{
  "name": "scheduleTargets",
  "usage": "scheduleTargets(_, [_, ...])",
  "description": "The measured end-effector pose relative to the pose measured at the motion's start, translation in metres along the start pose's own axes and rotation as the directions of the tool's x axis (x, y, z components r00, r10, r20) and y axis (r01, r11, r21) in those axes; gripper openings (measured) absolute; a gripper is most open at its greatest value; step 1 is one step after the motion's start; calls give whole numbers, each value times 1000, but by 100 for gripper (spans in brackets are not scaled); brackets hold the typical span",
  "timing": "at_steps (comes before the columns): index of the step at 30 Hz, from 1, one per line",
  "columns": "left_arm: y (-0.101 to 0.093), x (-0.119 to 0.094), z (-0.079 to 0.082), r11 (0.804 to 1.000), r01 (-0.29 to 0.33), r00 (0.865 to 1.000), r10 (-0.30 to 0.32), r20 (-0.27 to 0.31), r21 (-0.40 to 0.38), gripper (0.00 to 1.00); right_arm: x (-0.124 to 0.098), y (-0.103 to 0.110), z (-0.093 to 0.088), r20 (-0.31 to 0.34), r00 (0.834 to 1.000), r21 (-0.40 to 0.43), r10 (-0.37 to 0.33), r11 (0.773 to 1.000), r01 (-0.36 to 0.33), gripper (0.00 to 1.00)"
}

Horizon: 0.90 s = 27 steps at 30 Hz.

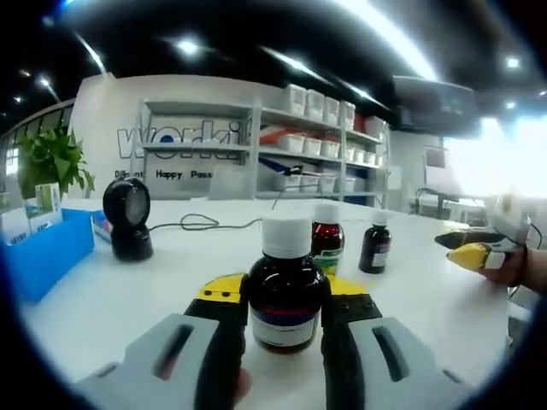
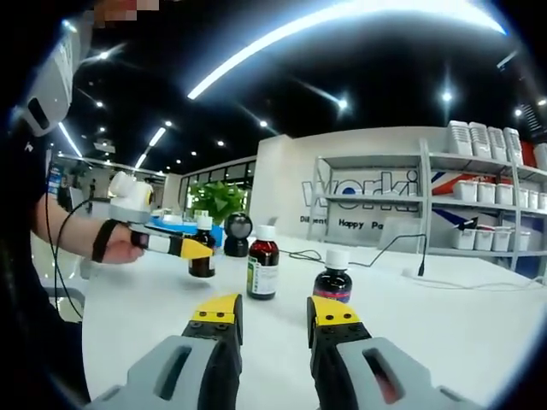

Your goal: Rotate the medicine bottle to make it face forward pick up the medicine bottle inspect the drug traceability code place the medicine on the table

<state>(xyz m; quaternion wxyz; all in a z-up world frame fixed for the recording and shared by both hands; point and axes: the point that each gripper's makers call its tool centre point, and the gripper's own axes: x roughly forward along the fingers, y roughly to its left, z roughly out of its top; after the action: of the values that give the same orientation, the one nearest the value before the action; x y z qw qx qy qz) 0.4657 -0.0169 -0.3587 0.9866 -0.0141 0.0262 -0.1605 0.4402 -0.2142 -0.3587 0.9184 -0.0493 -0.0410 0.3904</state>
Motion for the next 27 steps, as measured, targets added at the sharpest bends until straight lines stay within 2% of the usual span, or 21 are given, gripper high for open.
scheduleTargets(5, [-27,-8,-4,999,27,1000,-27,-5,-34,24,0,1,0,-1,1000,-5,1,1000,-1,26])
scheduleTargets(10, [-49,-11,-13,998,44,999,-44,-10,-33,24,0,1,-1,-2,1000,-10,-2,1000,2,25])
scheduleTargets(13, [-61,-14,-15,998,64,998,-64,-15,-2,24,0,1,-1,-4,1000,-14,-2,1000,2,25])
scheduleTargets(16, [-70,-17,-17,997,82,996,-81,-22,10,24,0,1,-1,-5,1000,-15,-1,1000,1,25])
scheduleTargets(27, [-78,-15,-23,995,104,994,-104,-27,2,24,0,0,-2,-9,1000,-24,-3,1000,3,24])
